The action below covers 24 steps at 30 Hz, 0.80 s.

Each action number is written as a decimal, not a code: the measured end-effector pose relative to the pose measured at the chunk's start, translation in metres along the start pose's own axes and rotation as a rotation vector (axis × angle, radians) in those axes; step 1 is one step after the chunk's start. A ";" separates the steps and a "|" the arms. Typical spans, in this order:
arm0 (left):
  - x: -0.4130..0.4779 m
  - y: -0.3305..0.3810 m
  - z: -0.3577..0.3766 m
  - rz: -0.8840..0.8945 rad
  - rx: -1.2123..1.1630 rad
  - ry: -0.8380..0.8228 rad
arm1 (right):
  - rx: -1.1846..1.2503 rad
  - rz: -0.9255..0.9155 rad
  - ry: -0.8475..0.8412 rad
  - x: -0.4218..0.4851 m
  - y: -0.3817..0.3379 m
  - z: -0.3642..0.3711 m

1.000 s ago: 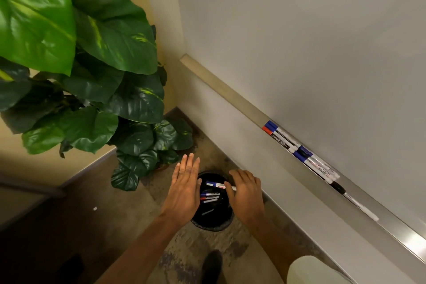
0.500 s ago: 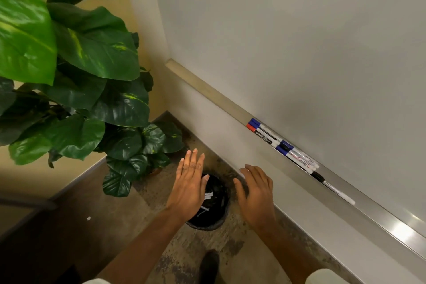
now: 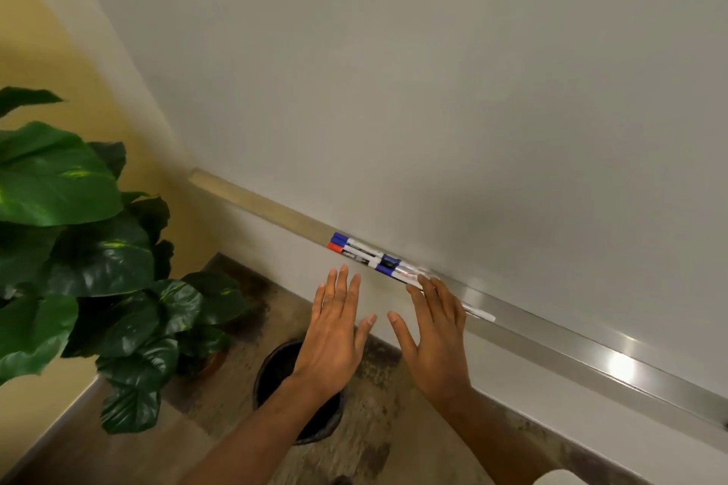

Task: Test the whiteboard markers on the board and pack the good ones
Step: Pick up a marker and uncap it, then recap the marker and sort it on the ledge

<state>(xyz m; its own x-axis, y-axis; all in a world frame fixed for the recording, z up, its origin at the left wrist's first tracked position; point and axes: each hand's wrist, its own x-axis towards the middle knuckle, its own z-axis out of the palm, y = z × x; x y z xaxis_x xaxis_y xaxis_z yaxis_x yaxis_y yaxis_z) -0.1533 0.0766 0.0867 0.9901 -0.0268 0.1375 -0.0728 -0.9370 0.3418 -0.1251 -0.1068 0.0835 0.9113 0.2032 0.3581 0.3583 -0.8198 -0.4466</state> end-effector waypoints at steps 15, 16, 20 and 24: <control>0.040 0.174 0.045 0.270 -0.043 -0.095 | -0.247 0.201 0.123 -0.049 0.126 -0.118; 0.042 0.187 0.050 0.282 -0.040 -0.103 | -0.258 0.224 0.126 -0.055 0.136 -0.125; 0.048 0.231 0.077 0.331 0.007 -0.127 | -0.309 0.304 0.128 -0.080 0.173 -0.154; 0.046 0.276 0.103 0.399 0.037 -0.166 | -0.362 0.420 0.113 -0.106 0.211 -0.181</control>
<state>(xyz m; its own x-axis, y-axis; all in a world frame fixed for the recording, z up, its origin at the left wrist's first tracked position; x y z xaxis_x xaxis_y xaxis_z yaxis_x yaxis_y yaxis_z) -0.1160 -0.2190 0.0919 0.8914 -0.4421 0.0997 -0.4522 -0.8536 0.2584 -0.1831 -0.3981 0.1001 0.9260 -0.2229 0.3048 -0.1415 -0.9532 -0.2672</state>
